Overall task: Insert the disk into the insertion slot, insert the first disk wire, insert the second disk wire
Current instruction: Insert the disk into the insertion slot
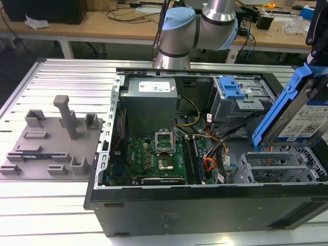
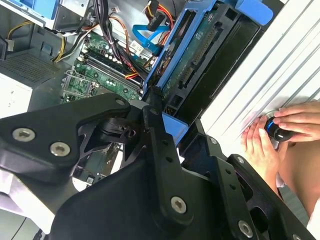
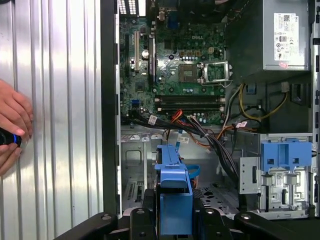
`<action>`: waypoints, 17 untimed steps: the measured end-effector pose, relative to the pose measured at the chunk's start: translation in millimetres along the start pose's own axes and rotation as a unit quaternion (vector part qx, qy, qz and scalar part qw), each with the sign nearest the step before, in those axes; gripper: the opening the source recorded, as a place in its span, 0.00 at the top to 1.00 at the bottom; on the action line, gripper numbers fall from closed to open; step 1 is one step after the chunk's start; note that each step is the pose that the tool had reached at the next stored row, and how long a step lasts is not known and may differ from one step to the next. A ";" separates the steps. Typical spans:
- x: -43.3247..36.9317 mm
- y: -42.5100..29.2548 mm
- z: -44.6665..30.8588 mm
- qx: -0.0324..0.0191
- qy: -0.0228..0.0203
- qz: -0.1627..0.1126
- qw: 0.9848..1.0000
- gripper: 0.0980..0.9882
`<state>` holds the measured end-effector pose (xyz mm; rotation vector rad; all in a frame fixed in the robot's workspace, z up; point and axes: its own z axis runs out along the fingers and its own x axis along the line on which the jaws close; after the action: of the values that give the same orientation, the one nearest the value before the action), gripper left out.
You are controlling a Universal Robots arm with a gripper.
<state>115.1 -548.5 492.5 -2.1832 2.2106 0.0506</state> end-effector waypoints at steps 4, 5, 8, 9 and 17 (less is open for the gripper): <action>0.9 0.0 3.1 0.000 0.000 0.000 1.000 0.70; 1.1 0.0 3.8 0.000 0.000 0.000 1.000 0.70; 2.4 0.0 7.7 0.000 0.000 0.000 1.000 0.70; 2.9 0.0 8.9 0.000 0.000 0.000 1.000 0.70; 7.1 0.0 14.3 0.000 0.000 0.000 1.000 0.70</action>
<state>115.0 -554.9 477.9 -2.1831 2.2106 0.0508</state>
